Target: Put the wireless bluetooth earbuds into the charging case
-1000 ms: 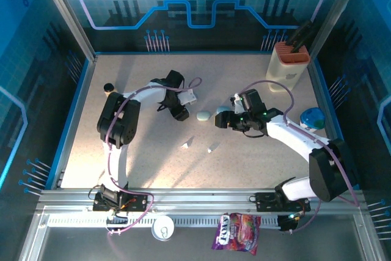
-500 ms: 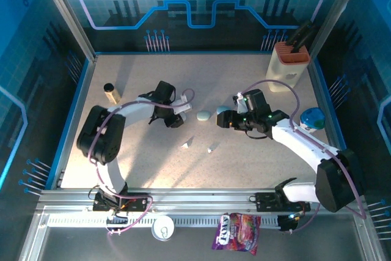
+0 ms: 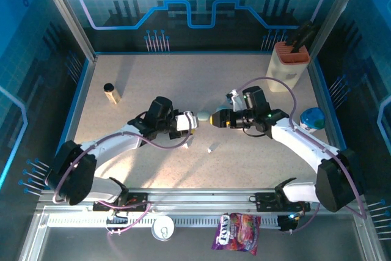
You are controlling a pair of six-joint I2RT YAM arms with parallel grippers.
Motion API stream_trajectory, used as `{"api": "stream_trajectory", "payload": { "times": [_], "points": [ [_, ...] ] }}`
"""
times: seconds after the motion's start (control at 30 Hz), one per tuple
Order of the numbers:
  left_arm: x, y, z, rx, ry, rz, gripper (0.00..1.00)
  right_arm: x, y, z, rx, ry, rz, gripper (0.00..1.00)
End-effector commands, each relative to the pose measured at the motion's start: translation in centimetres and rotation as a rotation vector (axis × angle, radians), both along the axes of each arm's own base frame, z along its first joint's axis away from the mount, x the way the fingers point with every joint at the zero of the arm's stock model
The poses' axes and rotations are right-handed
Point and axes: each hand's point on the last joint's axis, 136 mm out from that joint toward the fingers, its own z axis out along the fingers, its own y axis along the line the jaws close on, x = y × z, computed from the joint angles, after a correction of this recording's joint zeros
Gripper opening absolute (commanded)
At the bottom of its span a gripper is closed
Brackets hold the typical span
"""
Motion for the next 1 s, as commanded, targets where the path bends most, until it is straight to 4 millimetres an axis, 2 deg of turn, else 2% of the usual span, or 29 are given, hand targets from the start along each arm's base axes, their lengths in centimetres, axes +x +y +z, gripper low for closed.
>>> {"api": "stream_trajectory", "payload": {
  "times": [0.0,0.2,0.3,0.43,0.73,0.97],
  "points": [
    [-1.0,-1.2,1.6,-0.027,-0.074,-0.079,0.38,-0.2,2.2,2.0,0.061,-0.028,0.087,0.64],
    [-1.3,-1.8,2.0,-0.025,-0.093,-0.096,0.38,-0.8,4.8,1.1,0.072,0.035,0.147,0.63],
    [-1.2,-2.0,2.2,-0.027,-0.103,-0.098,0.38,-0.7,5.7,0.3,0.07,0.066,0.152,0.58],
    [-1.4,-2.0,2.4,-0.03,-0.108,-0.104,0.39,-0.2,6.0,-0.7,0.061,0.098,0.136,0.46],
    [-1.9,-1.9,2.4,-0.051,-0.108,-0.098,0.4,-0.2,5.9,-1.1,0.048,0.104,0.143,0.23],
    [-2.1,-1.9,2.5,-0.069,-0.086,-0.089,0.46,-0.2,5.9,-0.7,0.049,0.077,0.151,0.16]
  ]
}}
